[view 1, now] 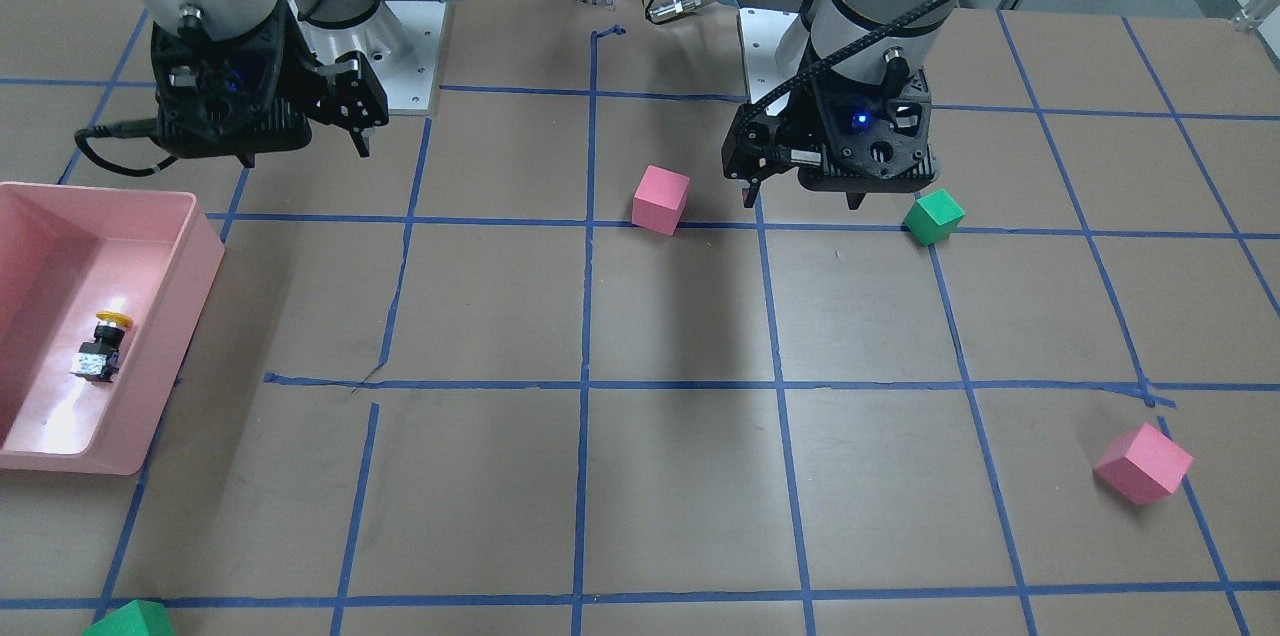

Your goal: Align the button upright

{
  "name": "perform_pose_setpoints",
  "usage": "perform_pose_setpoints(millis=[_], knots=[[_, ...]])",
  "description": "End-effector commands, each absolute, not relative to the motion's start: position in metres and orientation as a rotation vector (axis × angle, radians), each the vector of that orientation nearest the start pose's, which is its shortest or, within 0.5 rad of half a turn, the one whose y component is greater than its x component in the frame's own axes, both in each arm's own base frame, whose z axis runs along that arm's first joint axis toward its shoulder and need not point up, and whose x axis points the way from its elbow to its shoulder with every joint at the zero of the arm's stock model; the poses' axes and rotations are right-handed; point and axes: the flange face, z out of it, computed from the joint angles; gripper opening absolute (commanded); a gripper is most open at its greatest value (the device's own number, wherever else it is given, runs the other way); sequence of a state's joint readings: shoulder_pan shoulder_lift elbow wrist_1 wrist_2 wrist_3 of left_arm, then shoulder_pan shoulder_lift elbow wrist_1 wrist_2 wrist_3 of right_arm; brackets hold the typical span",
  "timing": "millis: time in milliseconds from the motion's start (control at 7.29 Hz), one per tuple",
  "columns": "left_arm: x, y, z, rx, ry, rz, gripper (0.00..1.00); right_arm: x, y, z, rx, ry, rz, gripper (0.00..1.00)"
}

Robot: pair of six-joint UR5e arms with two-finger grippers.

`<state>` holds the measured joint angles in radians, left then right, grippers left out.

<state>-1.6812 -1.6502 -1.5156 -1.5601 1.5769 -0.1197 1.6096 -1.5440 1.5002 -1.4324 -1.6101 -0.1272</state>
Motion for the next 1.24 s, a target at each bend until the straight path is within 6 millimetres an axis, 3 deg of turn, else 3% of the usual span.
perform_pose_setpoints(millis=[0, 549, 1098], knots=[[-0.19, -0.506, 0.476, -0.012, 3.134, 0.02, 1.0, 0.148, -0.477, 0.51, -0.262, 3.162, 0.115, 1.0], [-0.189, -0.507, 0.476, -0.012, 3.134, 0.02, 1.0, 0.15, -0.481, 0.505, -0.311, 3.176, 0.117, 1.0], [-0.189, -0.506, 0.476, -0.012, 3.134, 0.018, 1.0, 0.137, -0.485, 0.504, -0.307, 3.28, 0.124, 1.0]])
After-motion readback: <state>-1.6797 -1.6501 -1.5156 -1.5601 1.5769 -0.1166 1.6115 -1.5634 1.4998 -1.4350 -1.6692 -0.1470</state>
